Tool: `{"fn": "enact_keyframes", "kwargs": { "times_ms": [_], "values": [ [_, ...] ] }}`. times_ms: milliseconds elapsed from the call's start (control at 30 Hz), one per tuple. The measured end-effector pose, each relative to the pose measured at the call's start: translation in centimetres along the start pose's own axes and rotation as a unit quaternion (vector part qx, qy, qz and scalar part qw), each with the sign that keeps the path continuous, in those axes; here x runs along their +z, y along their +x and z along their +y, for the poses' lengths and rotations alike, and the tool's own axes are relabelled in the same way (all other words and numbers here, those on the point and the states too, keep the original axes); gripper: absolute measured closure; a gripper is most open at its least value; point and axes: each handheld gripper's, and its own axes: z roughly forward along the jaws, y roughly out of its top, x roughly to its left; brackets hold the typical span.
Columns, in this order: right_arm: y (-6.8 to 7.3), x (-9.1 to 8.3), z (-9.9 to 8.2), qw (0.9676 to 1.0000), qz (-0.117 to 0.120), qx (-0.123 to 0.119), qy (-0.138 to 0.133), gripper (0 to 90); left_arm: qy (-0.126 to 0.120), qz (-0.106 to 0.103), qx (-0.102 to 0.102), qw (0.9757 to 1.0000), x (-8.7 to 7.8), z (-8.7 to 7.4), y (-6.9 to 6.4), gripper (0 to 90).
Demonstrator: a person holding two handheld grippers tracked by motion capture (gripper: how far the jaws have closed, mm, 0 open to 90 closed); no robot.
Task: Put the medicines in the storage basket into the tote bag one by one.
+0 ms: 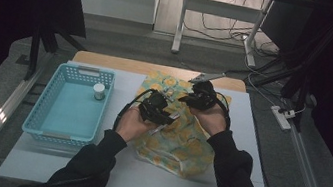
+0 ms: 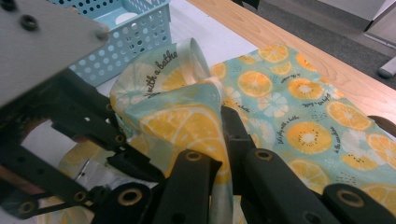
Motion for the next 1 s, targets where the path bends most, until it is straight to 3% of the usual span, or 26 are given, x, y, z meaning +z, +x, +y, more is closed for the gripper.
{"fn": "enact_keyframes", "kwargs": {
  "times_ms": [133, 300, 567, 700, 1000],
  "values": [
    [-0.2, 0.1, -0.1, 1.0000, -0.002, 0.004, 0.002, 89.7, -0.013, 0.019, 0.004, 0.9997, 0.5, -0.1, 0.7, 71.7],
    [-0.4, 0.3, -0.2, 1.0000, -0.004, 0.005, 0.004, 89.7, -0.012, 0.033, 0.003, 0.9994, 0.9, -0.1, 1.6, 71.7],
    [-0.5, 1.0, -0.4, 0.9999, -0.005, 0.011, 0.010, 89.8, -0.012, 0.055, -0.019, 0.9982, 1.5, -0.2, 3.0, 71.6],
    [-0.5, 1.4, -0.3, 0.9999, -0.005, 0.014, 0.008, 89.7, -0.026, 0.040, -0.037, 0.9982, 1.8, -0.1, 3.4, 71.6],
    [-1.0, 1.3, -0.4, 0.9997, -0.010, 0.022, 0.004, 89.7, -0.033, 0.021, -0.029, 0.9988, 3.1, 0.6, 2.6, 71.5]
  ]
}}
